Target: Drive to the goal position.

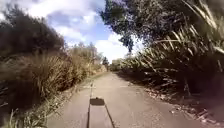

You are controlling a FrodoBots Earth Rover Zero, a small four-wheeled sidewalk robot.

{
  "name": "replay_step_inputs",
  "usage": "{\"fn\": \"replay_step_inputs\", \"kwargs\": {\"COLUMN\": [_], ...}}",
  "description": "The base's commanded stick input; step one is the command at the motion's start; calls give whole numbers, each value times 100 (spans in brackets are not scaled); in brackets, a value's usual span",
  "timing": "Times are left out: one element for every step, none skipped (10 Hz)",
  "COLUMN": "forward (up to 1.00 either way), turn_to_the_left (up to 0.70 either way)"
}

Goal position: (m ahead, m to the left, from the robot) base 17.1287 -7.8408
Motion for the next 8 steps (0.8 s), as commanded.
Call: {"fn": "replay_step_inputs", "kwargs": {"forward": [70,70,70,70,70,70,70,70], "turn_to_the_left": [0,0,0,0,0,0,0,0]}}
